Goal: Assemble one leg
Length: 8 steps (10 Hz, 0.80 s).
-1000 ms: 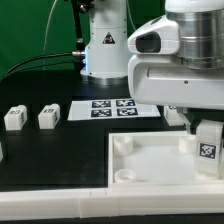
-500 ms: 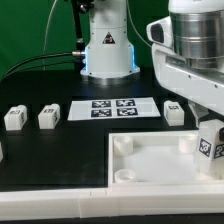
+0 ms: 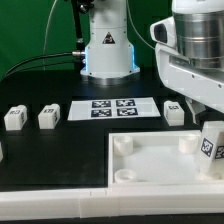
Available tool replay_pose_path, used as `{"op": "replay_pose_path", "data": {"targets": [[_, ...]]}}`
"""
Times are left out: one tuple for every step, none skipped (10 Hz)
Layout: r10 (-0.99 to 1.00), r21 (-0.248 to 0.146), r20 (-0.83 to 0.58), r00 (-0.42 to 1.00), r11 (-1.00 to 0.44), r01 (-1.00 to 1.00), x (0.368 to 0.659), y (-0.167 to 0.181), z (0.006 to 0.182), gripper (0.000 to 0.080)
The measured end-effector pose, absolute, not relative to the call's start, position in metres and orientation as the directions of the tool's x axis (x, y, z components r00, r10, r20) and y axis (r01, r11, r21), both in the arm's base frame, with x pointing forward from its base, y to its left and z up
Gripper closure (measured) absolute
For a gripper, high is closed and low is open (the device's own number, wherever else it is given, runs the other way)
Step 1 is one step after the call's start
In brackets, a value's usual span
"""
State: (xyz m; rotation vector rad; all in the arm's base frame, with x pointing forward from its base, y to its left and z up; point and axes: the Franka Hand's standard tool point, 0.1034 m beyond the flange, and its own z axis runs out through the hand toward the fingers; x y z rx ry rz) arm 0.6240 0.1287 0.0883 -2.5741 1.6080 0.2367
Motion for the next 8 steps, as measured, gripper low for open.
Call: {"op": "replay_pose_path", "data": {"targets": [[-0.863, -0.007, -0.180, 0.472, -0.479, -0.878, 0.6239, 0.1286, 0.0878, 0.0173], [-0.754, -0.032, -0.167, 0.635, -0.640, -0.768, 0.6235, 0.1274, 0.0858, 0.0155], [-0.662, -0.052, -0.163, 0.732, -0.735, -0.676, 0.6232, 0.1275, 0.0851, 0.0155], [-0.577, -0.070, -0.155, 0.802, -0.803, -0.591, 0.6239, 0.1280, 0.0857, 0.0155], [-0.432, -0.081, -0.131, 0.892, -0.892, -0.444, 0.6248, 0.1277, 0.0864, 0.0151], [-0.326, -0.088, -0.116, 0.938, -0.937, -0.337, 0.6254, 0.1277, 0.0867, 0.0151], [-0.228, -0.089, -0.101, 0.968, -0.967, -0.237, 0.6253, 0.1287, 0.0867, 0.0151], [-0.066, -0.090, -0.082, 0.994, -0.993, -0.073, 0.6254, 0.1282, 0.0866, 0.0151]]}}
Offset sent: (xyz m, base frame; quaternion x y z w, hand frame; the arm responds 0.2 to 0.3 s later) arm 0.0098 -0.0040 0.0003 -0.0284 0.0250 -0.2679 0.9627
